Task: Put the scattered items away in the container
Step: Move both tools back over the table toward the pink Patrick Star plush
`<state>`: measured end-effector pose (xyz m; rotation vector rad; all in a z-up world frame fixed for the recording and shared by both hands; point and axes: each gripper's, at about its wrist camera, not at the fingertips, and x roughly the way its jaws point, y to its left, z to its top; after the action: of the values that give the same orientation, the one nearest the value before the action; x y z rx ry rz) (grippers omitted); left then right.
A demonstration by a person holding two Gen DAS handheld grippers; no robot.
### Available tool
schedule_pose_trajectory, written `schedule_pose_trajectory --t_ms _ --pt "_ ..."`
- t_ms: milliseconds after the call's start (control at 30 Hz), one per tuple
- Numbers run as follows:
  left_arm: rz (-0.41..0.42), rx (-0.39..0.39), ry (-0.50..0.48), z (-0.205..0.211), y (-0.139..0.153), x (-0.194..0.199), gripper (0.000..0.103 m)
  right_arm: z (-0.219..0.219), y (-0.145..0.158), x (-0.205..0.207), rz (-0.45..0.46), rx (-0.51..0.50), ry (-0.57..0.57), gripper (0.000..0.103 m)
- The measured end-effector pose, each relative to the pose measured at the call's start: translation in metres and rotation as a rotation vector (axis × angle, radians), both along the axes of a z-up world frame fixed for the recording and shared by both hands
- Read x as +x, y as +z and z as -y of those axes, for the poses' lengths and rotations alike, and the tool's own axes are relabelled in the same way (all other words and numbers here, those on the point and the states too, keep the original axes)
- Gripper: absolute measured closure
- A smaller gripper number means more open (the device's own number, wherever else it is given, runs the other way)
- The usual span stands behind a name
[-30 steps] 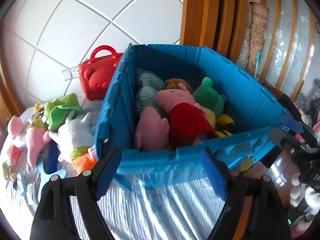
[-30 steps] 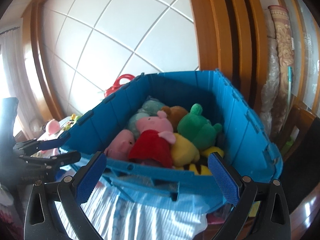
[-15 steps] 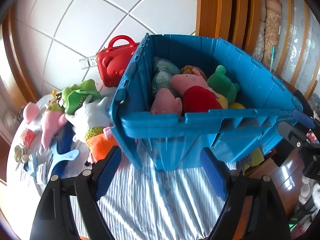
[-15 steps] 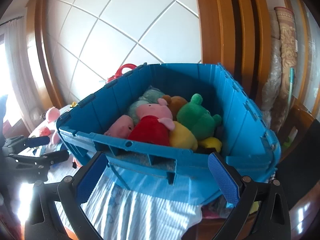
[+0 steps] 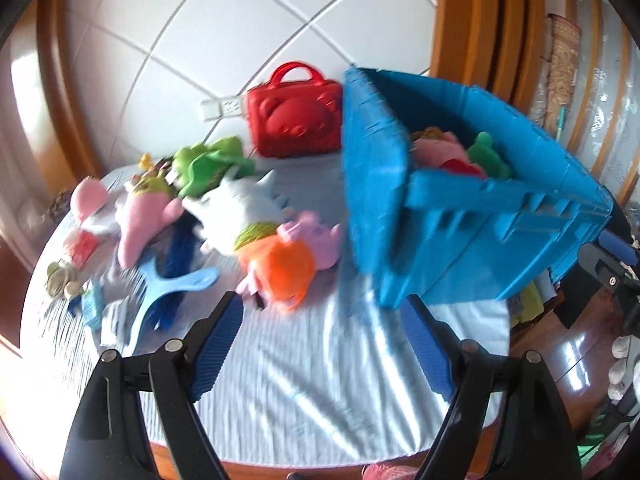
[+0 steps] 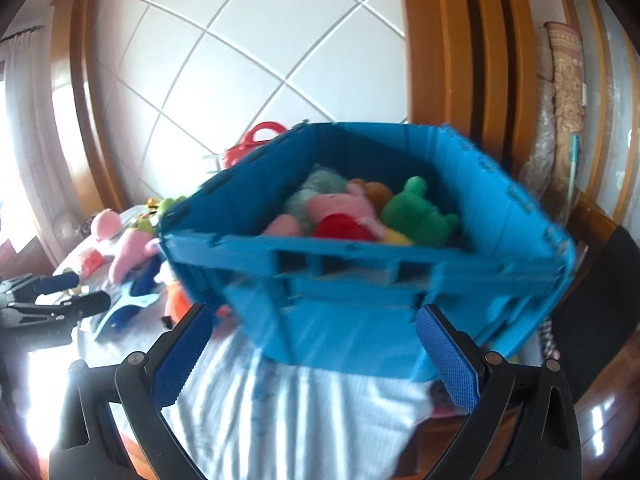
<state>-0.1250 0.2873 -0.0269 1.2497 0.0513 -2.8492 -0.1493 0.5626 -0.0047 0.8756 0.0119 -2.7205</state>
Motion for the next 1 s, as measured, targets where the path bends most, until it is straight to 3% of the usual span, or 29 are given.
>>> schedule_pose_trajectory --t_ms 133,533,767,1000 --pt "0.022 0.013 0.064 0.056 -0.014 0.028 0.022 0.046 -0.010 0.014 0.022 0.006 0.029 0.000" --pt "-0.023 0.016 0.233 0.200 -0.035 0.109 0.022 0.172 -0.032 0.045 0.053 0.026 0.091 0.000" --pt "-0.023 0.053 0.320 0.249 -0.047 0.122 0.022 0.219 -0.042 0.043 0.080 0.071 0.148 0.000" --pt "0.027 0.052 0.407 0.290 -0.061 0.102 0.022 0.262 -0.061 0.010 0.122 0.079 0.215 0.000"
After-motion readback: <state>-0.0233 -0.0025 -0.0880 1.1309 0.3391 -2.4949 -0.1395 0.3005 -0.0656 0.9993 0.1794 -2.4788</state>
